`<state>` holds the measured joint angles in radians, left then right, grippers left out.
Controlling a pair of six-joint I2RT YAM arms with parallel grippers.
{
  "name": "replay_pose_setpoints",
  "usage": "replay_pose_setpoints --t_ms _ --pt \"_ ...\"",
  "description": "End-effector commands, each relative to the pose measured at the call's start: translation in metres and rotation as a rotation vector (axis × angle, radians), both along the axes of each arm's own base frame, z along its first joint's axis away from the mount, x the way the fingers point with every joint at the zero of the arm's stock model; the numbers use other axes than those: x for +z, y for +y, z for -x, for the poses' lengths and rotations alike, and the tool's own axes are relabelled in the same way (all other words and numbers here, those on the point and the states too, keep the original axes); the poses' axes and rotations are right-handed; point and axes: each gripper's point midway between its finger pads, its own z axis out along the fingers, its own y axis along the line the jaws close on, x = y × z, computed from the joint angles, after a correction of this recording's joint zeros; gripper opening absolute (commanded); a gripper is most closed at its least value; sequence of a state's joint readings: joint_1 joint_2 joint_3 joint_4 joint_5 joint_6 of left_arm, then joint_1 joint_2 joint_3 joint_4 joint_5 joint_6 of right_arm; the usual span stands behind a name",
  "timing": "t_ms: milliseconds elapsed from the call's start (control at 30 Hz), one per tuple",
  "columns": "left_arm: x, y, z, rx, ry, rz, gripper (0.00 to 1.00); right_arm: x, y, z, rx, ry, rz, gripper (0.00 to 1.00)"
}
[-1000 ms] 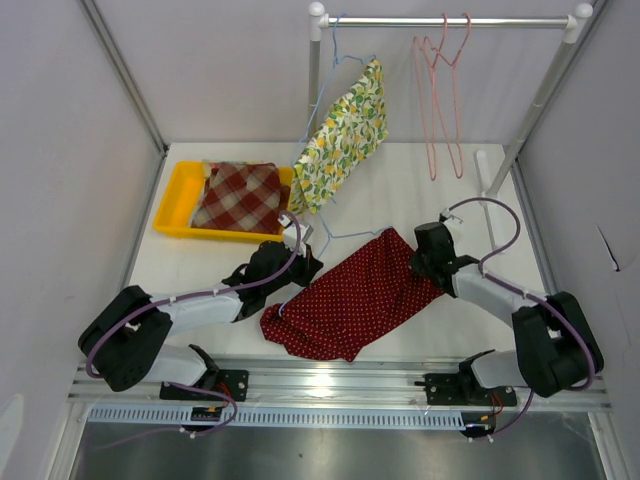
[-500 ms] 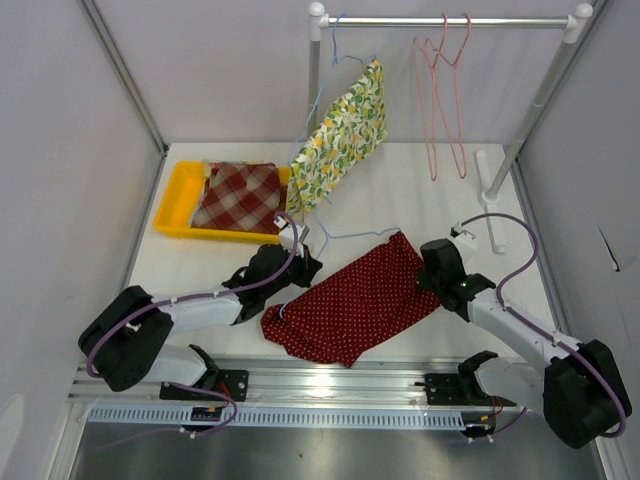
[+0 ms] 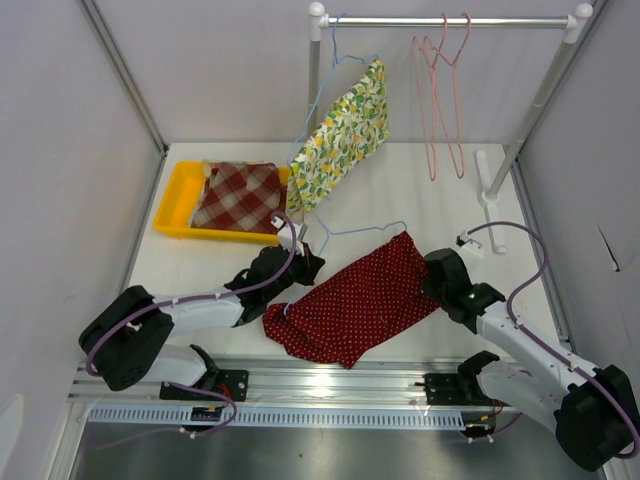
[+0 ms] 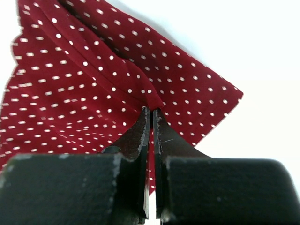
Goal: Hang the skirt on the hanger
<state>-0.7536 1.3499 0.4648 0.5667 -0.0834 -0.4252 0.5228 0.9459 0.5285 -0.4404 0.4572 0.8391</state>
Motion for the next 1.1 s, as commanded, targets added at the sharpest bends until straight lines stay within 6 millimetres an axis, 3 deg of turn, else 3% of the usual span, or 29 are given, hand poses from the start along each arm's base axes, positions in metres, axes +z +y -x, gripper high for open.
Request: replay_pose_setpoints --t_ms 0,200,433,600,767,800,1067 --pt "0.059 0.000 -0.016 0.080 -0.140 0.149 0.00 -0.005 -0.014 0.010 -0.043 0.019 0.038 0.00" --pt "0.085 0.017 -0.005 0.111 -0.201 0.185 0.00 -0.003 -0.025 0.014 -0.064 0.017 0.038 0.00" --pt "0.140 0.029 0.020 0.094 -0.305 0.224 0.00 0.003 -0.024 0.013 -0.059 0.003 0.017 0.00" --pt "0.165 0.018 0.035 0.033 -0.339 0.210 0.00 0.015 -0.020 0.010 -0.043 -0.025 -0.012 0.00" --pt "0.175 0.005 0.061 -0.050 -0.343 0.163 0.00 0.025 -0.020 0.004 -0.038 -0.049 -0.019 0.00" --pt "0.187 0.003 0.071 -0.068 -0.360 0.178 0.00 0.027 -0.021 0.002 -0.032 -0.053 -0.015 0.00" --pt "0.216 0.015 0.108 -0.117 -0.398 0.182 0.00 0.029 -0.019 -0.005 -0.003 -0.061 -0.043 0.00"
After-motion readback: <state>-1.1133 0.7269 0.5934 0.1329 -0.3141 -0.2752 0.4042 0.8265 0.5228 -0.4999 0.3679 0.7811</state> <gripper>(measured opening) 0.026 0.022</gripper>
